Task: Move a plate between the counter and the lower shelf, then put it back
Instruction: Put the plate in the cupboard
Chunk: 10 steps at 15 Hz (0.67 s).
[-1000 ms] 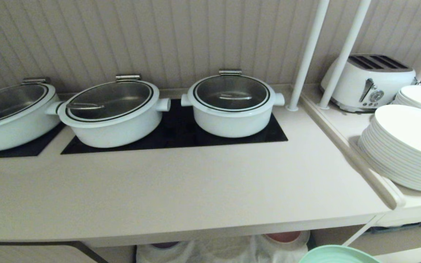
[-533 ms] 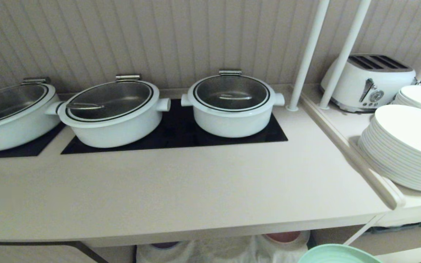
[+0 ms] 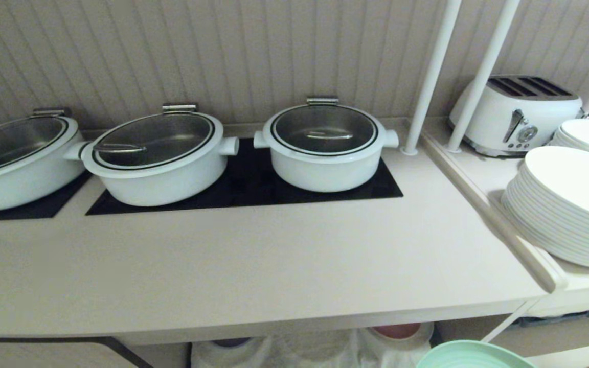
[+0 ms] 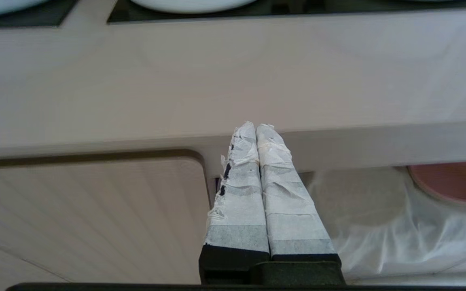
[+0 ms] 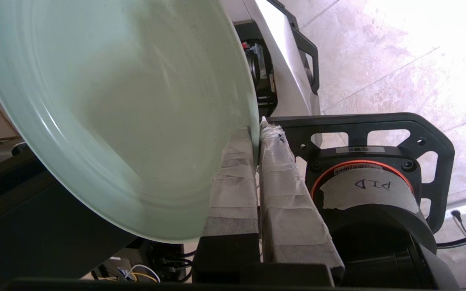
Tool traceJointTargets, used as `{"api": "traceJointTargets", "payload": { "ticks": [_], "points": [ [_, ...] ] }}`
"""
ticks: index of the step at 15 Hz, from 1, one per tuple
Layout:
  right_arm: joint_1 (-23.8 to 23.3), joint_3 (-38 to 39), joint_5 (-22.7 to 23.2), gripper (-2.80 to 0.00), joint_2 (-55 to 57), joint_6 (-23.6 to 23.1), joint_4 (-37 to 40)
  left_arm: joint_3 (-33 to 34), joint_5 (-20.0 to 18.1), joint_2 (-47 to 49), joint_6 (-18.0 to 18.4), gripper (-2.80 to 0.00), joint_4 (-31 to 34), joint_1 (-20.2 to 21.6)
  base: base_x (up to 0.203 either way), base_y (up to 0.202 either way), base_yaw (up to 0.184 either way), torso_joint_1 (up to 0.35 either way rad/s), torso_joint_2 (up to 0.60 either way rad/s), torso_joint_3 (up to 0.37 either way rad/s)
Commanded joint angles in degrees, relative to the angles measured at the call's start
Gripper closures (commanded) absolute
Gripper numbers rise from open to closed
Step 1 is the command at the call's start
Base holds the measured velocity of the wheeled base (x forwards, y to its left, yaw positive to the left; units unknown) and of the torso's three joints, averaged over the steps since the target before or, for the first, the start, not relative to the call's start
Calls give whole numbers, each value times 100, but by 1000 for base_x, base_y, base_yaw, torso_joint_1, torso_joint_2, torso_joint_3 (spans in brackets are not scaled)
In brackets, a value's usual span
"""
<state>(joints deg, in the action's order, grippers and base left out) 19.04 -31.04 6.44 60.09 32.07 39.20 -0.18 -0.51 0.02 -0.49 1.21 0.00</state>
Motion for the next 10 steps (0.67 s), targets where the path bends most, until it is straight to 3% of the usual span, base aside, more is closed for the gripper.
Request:
{"api": "traceJointTargets", "payload": {
  "ticks": [1, 7, 10],
  "points": [
    [3, 1, 6, 0, 12, 18, 26, 1, -2, -2, -4, 0, 2, 0, -127, 0, -1, 17, -1, 2],
    [3, -8, 6, 0, 12, 18, 26, 1, -2, -2, -4, 0, 2, 0, -188, 0, 0, 0, 2, 2],
    [3, -8, 6, 0, 12, 18, 35, 1, -2, -2, -4, 0, 2, 0, -40, 0, 0, -2, 0, 1]
  ]
}}
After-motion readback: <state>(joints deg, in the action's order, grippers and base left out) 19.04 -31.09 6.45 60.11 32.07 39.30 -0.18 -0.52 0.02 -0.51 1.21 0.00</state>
